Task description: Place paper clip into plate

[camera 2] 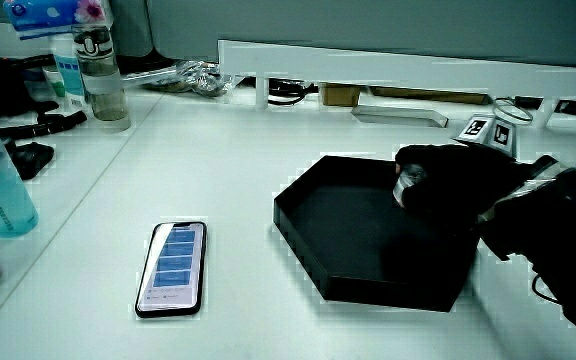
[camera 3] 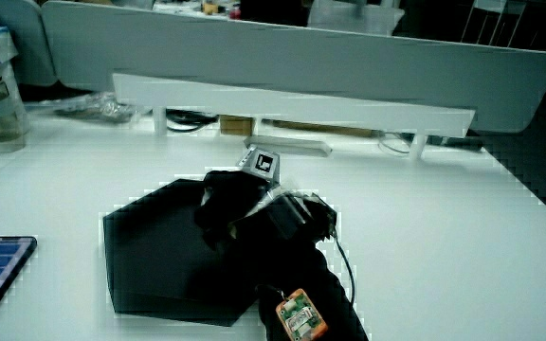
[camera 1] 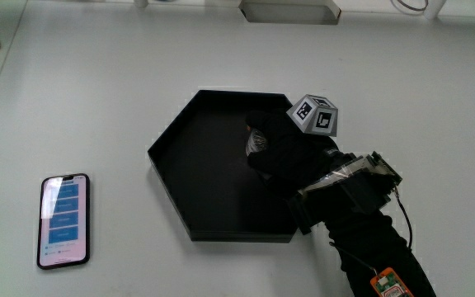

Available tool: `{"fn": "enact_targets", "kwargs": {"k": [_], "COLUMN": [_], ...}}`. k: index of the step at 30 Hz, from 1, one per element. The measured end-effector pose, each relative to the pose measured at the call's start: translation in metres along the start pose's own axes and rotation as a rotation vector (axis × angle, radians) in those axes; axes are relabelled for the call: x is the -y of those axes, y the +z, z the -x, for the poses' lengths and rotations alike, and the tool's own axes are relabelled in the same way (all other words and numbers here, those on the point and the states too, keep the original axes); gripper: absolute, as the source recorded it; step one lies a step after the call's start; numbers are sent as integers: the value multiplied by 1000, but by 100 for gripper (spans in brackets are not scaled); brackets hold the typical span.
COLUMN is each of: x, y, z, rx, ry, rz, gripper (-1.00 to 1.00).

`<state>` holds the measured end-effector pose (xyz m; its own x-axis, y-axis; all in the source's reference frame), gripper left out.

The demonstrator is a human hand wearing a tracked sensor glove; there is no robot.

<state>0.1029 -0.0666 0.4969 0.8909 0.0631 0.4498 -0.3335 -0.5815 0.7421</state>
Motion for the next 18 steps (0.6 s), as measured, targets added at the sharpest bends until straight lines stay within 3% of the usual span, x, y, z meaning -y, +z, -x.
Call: {"fn": "enact_targets", "kwargs": {"k": [4,7,9,10,13,15,18], "x": [-5,-8,-7,-10,-15,-18,-25], "y": [-5,-8,-11,-14,-21,-26,-37], "z": [6,5,8,7,6,9,11], "rx": [37,32,8,34,26,53,73], "ry": [-8,-18,11,-3,-13,-12,-15], "rz": [32,42,48,42,53,50,87], "gripper": [0,0,0,0,0,0,0]}}
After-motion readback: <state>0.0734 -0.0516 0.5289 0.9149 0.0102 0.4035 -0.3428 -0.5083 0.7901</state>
